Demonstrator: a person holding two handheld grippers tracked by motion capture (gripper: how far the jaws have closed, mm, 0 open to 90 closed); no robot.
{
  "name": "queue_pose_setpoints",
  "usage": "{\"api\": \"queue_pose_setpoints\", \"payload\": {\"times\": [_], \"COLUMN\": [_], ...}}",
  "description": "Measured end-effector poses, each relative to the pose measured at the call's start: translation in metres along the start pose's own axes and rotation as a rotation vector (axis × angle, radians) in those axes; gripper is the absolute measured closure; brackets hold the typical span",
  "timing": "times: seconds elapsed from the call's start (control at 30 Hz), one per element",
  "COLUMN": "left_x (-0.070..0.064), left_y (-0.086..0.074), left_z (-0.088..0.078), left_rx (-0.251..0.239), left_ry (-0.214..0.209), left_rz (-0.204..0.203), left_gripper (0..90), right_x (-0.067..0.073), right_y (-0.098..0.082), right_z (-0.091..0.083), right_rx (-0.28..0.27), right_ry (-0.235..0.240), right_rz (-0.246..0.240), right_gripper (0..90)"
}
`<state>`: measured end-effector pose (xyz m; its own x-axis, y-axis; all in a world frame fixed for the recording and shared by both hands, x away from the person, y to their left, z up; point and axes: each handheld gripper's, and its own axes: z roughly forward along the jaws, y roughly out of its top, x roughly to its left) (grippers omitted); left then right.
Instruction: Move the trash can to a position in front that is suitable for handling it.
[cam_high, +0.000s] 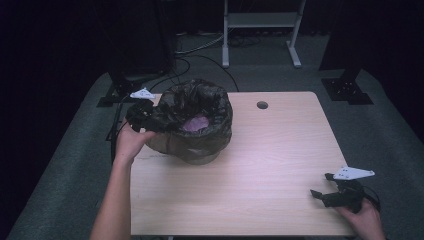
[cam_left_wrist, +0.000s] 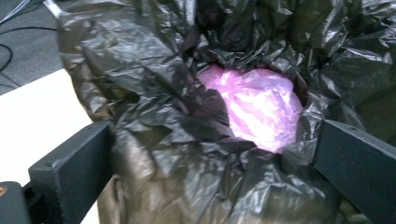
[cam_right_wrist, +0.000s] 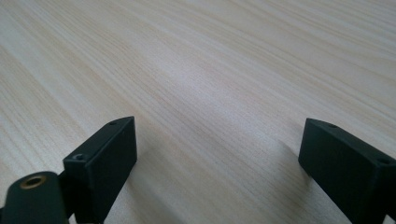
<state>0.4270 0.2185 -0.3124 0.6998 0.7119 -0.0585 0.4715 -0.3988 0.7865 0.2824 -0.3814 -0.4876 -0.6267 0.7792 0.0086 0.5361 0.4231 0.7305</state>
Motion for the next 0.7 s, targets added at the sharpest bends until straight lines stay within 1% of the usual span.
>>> {"api": "queue_pose_setpoints", "payload": {"times": [0.07,0.17,0.23,0.27,0.4,0.47,0.63,0.67,0.7], "left_x": [0.0,0.001,0.002,0.003,0.001,0.0,-0.01,-0.01,-0.016], "left_y": [0.0,-0.001,-0.001,-0.001,-0.001,-0.001,0.0,0.0,0.0], "left_z": [0.0,0.001,0.002,0.004,0.007,0.007,0.006,0.006,0.006], "left_rx": [0.0,-0.001,-0.001,0.001,0.008,0.011,0.03,0.03,0.023], "left_ry": [0.001,-0.007,-0.007,-0.016,-0.018,-0.016,-0.036,-0.036,-0.042], "left_rz": [0.0,-0.02,-0.02,-0.026,-0.027,-0.024,0.003,0.003,0.014], "left_gripper": [0.0,0.0,0.0,0.0,0.0,0.0,0.0,0.0,0.0], "right_x": [0.0,0.0,0.0,0.0,0.0,0.0,0.0,0.0,0.0], "right_y": [0.0,0.0,0.0,0.0,0.0,0.0,0.0,0.0,0.0], "right_z": [0.0,0.0,0.0,0.0,0.0,0.0,0.0,0.0,0.0], "right_rx": [0.0,0.0,0.0,0.0,0.0,0.0,0.0,0.0,0.0], "right_ry": [0.0,0.0,0.0,0.0,0.0,0.0,0.0,0.0,0.0], "right_rz": [0.0,-0.001,0.0,0.0,0.0,0.0,0.0,0.0,0.0], "right_gripper": [10.2,10.2,10.2,10.2,10.2,10.2,10.2,10.2,10.2]}}
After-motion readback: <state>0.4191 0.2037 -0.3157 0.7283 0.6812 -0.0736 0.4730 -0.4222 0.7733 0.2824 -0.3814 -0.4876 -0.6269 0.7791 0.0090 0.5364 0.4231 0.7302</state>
